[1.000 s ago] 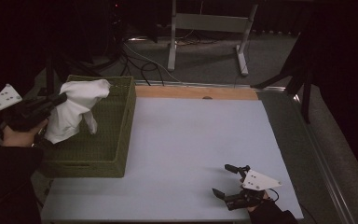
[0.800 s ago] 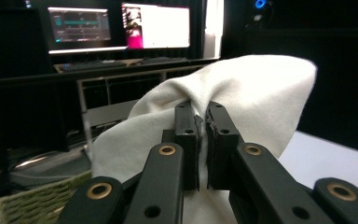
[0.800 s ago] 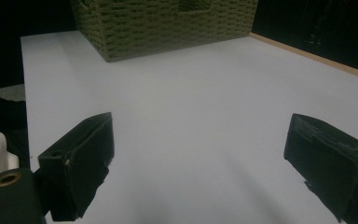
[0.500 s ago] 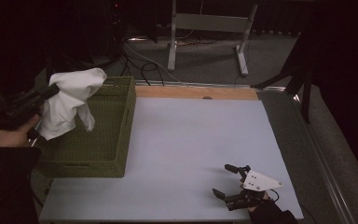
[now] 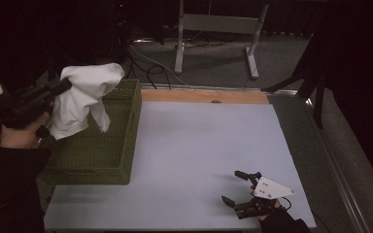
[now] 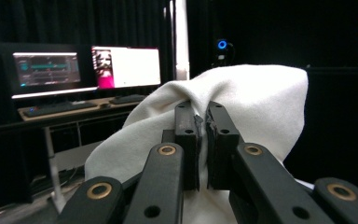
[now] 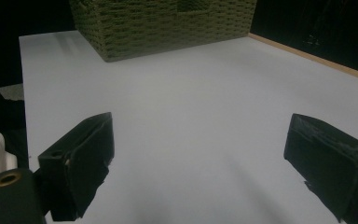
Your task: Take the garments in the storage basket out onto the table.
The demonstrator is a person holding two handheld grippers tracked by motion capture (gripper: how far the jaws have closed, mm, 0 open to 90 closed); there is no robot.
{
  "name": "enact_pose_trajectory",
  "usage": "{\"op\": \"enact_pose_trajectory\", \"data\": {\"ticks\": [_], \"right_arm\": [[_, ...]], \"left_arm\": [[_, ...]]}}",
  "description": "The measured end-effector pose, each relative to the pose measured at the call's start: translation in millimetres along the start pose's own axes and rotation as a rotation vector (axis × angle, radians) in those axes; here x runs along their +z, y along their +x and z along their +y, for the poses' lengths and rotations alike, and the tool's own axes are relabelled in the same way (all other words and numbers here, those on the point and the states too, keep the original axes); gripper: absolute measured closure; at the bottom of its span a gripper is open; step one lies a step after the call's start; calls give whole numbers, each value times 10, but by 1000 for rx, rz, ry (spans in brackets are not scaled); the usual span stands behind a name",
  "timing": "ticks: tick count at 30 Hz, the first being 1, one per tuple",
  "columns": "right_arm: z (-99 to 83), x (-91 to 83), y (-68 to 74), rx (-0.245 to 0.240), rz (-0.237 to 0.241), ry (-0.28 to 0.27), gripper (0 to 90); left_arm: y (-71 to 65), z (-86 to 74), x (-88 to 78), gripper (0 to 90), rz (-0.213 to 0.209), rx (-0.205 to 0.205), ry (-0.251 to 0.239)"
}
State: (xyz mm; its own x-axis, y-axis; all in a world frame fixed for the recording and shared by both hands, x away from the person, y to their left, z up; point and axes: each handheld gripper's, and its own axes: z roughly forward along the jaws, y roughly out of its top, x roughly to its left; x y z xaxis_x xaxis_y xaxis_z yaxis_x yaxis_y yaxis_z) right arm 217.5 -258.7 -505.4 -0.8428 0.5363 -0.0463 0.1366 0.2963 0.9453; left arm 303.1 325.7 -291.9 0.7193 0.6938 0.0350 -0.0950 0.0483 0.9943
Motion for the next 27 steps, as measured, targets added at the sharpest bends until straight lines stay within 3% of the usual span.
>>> {"op": "enact_pose_trajectory", "data": {"ticks": [7, 27], "right_arm": [[-3, -5, -9, 10, -2, -4, 84], [-5, -11, -18, 10, -16, -2, 84]], "left_arm": [[-96, 70, 212, 860, -49, 10, 11], [-398, 73, 854, 860, -171, 31, 47]]}}
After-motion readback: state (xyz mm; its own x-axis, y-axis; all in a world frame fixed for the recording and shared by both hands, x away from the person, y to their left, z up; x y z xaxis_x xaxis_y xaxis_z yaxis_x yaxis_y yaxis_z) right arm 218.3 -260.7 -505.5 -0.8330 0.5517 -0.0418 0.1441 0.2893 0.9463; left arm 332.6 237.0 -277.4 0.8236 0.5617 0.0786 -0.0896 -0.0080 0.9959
